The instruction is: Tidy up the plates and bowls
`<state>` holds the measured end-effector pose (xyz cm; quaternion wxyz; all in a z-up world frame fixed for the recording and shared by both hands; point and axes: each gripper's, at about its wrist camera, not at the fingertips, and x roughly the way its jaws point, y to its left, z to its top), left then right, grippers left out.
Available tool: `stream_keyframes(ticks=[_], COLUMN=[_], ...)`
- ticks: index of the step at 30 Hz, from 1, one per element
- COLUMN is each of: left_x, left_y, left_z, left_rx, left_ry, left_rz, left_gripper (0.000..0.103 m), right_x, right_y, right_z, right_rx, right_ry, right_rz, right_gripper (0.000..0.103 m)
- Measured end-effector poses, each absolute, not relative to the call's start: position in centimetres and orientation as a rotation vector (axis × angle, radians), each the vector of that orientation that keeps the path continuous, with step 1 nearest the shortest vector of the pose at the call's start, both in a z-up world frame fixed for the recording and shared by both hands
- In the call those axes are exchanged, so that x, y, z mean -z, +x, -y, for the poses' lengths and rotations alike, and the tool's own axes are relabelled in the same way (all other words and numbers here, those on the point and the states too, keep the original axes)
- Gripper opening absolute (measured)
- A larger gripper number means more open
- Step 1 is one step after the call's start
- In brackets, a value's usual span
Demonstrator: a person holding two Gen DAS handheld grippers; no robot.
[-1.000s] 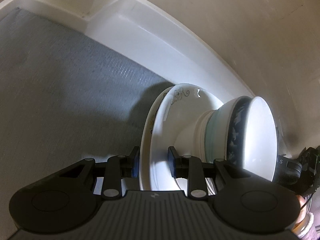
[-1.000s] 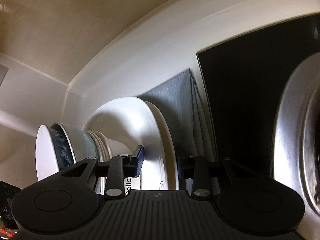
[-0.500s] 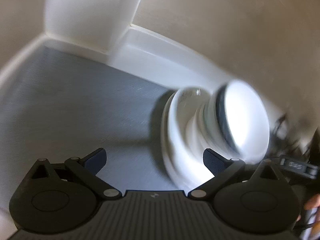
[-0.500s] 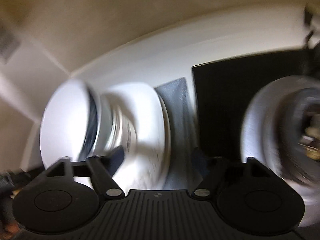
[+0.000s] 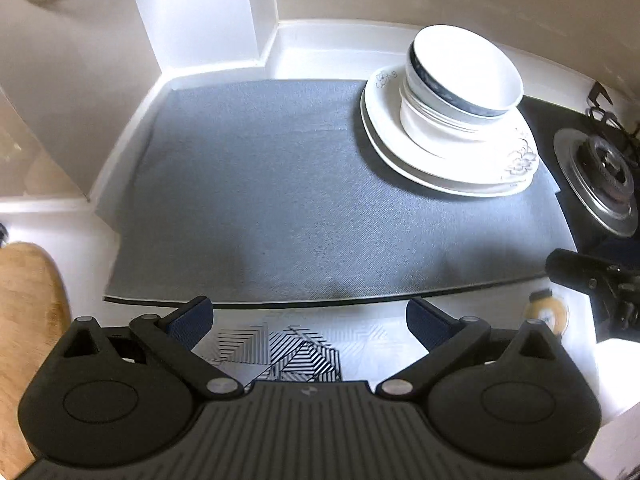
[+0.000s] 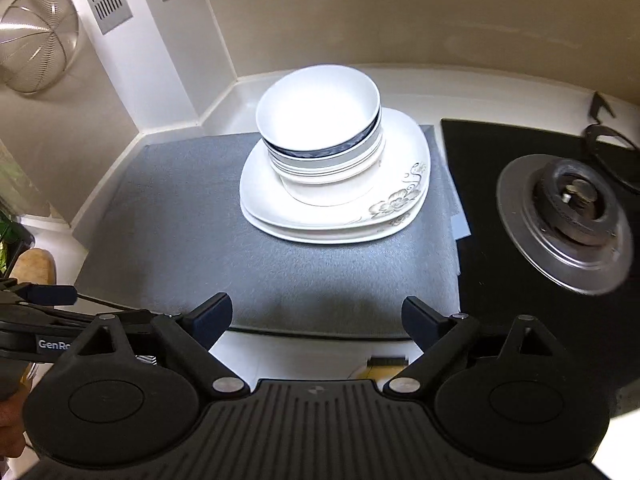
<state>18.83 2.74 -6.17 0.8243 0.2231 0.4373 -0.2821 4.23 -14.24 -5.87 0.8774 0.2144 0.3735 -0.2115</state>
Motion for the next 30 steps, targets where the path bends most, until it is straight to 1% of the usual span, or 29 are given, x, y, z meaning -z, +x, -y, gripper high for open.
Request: stream_keyframes(ticks=[7,13,16,21,30], left_x=[3.4,1.2,0.5,-0.6,-1.1], left_y=[16.7,14.2,12.5,9.1,4.4], left_z=[-3.2,-3.0,-2.4,-1.3,0.3], left_rx=[0.562,0.536,0.489,0.462,0.425], left_ry=[0.412,0.354,0.348,0.328,0.367], left_rz=[-0.836,-0.839,-0.842,-0.806,-0.756], left_gripper=[0.103,0.103,0.103,0.103,0.103], right_x=[4.2,2.5,1.8,1.6,1.3], right_y=[1.7,-0.5,-2.1,-4.9,-7.1], right_z=[11.7,11.2,11.5,12.9,14.1], right_rx=[0.465,0.402,0.372,0.35,0.312], right_ry=[0.43,0.331,0.297,0.317,0.295], right_rz=[-0.753,-0.674,-0.649,-0.638,-0.613], right_gripper=[0.093,0.093,0.093,0.093,0.093])
